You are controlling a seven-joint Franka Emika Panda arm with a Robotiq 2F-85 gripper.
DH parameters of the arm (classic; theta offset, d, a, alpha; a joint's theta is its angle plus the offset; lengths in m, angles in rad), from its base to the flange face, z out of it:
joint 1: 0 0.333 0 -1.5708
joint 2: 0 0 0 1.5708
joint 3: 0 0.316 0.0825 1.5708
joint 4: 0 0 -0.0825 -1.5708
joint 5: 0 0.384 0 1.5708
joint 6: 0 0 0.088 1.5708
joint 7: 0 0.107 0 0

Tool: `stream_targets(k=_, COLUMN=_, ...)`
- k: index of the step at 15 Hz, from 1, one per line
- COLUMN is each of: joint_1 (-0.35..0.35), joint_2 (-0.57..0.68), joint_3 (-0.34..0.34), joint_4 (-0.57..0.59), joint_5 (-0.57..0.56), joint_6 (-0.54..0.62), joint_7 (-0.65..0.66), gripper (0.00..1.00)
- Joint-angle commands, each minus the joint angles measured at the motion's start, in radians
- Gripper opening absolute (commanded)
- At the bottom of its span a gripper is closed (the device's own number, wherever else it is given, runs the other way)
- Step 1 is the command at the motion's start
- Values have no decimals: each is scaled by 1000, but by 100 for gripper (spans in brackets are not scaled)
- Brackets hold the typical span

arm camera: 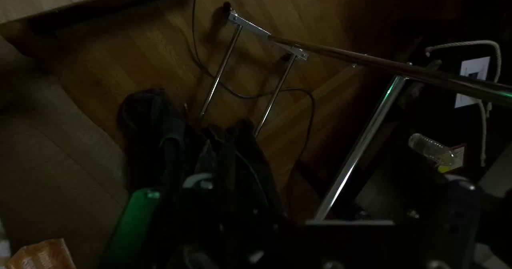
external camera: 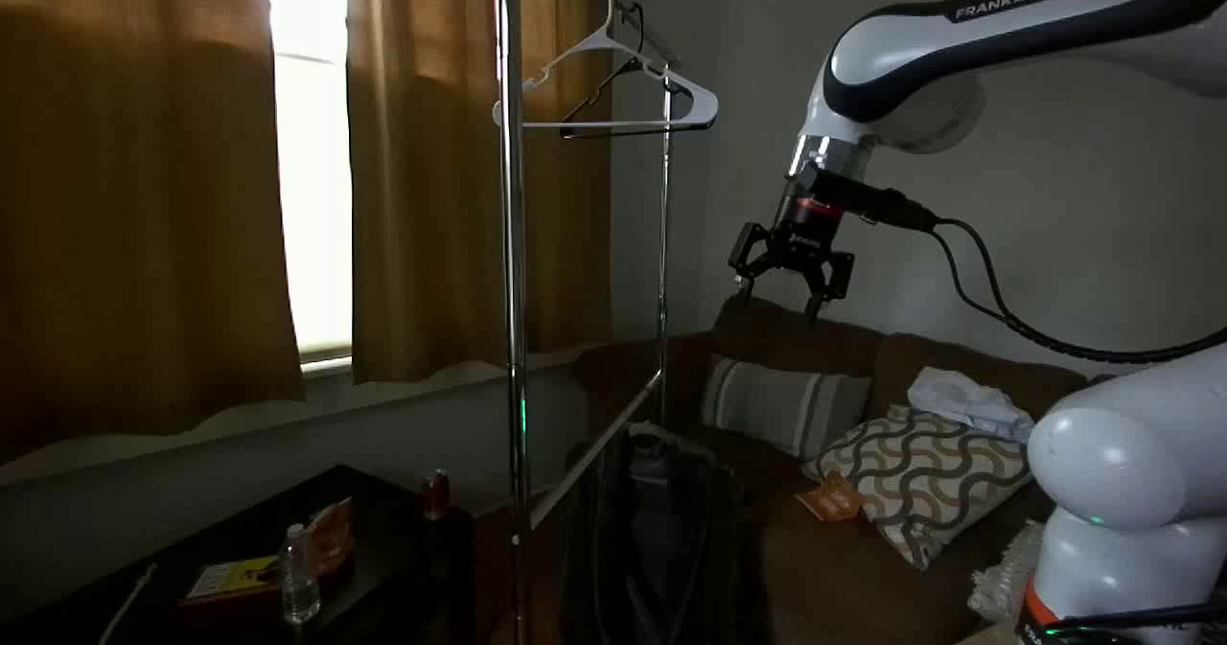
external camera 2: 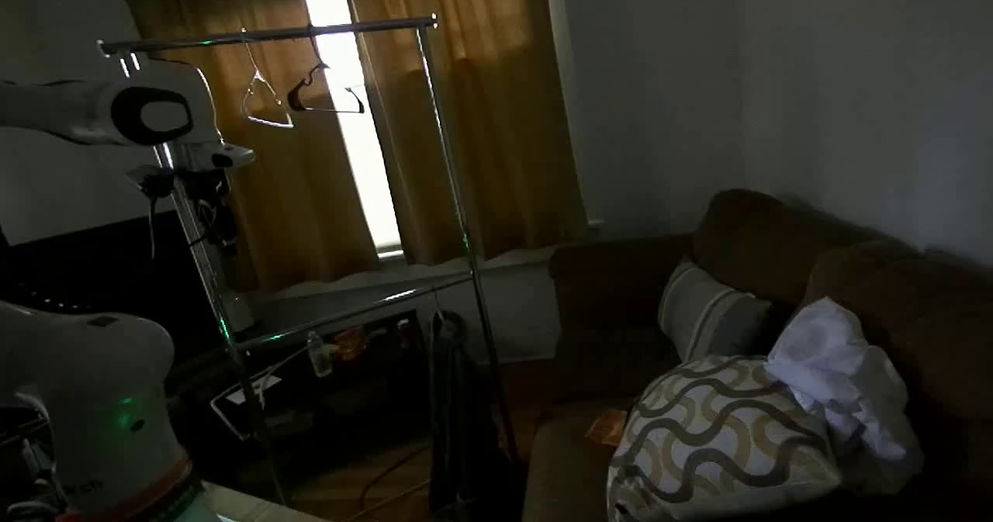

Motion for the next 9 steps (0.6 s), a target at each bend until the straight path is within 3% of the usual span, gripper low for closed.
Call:
stream_targets(k=1, joint_1=-22, joint_2=-2, joint_3=14, joint_4=4, joint_5=12, joint_6=-8, joint_7=-12, gripper=100)
stream_targets(k=5, joint_1=-22, joint_2=-2, joint_3=14, joint_4=4, joint_5=12, joint_6=-8, joint_7=-12, gripper=100)
stream_targets(k=9, joint_1=-14, joint_2=17, joint_3=2, joint_4=109, joint_5=-120, joint_6=-101, joint_7=-151, gripper=100)
